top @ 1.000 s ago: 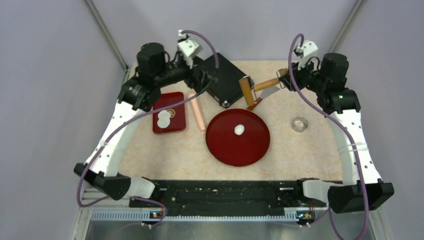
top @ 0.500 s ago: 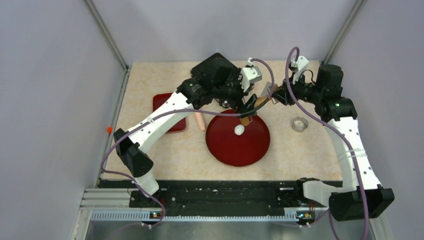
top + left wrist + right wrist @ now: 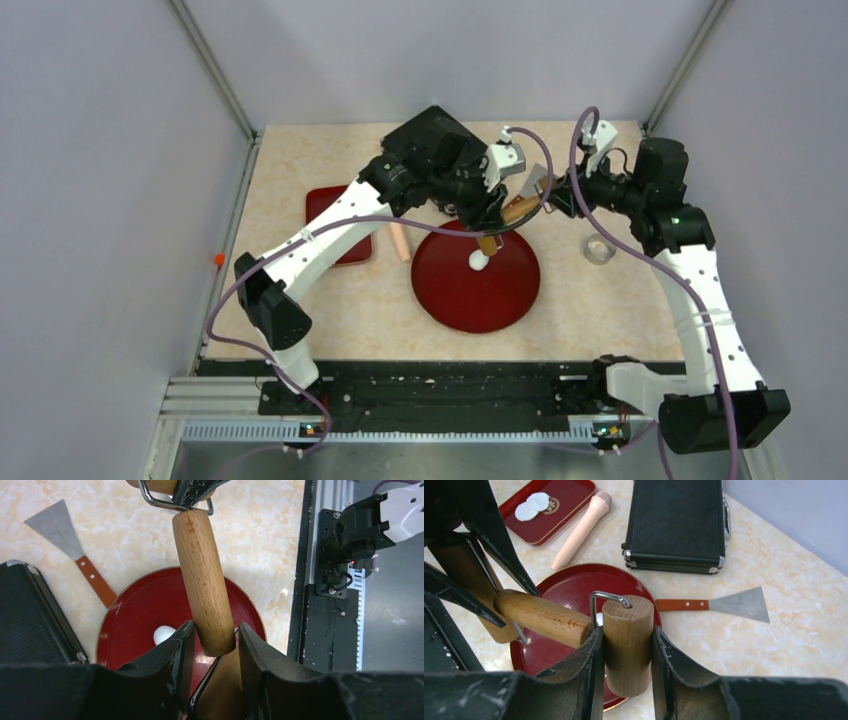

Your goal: Roll out the dumpling wrappers from the dough

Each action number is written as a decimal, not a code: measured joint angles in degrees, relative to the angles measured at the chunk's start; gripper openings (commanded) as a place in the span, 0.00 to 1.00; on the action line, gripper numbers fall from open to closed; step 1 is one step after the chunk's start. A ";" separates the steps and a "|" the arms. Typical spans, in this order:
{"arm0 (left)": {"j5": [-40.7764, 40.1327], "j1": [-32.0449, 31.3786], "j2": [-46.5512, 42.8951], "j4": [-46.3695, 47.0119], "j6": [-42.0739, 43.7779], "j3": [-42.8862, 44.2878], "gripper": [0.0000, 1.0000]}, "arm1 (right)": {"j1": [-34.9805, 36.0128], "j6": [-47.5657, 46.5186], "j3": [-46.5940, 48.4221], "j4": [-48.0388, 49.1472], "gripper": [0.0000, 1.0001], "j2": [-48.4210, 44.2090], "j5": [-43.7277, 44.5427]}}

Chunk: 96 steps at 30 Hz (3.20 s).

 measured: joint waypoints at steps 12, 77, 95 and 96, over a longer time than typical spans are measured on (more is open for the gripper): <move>4.74 0.04 2.80 -3.91 1.77 2.16 0.05 | -0.09 -0.50 -1.44 0.44 0.00 -2.49 0.72; 1.77 -0.35 -2.19 -14.29 14.27 1.40 0.00 | 8.11 -19.89 4.07 -20.85 0.10 10.05 -27.52; -1.88 3.76 -5.03 -11.21 9.81 2.43 0.99 | 8.24 -13.68 3.28 -15.06 0.00 8.31 -18.29; -2.16 5.57 -6.47 -10.23 8.94 2.40 0.99 | 8.26 -12.94 3.30 -14.36 0.00 7.98 -16.11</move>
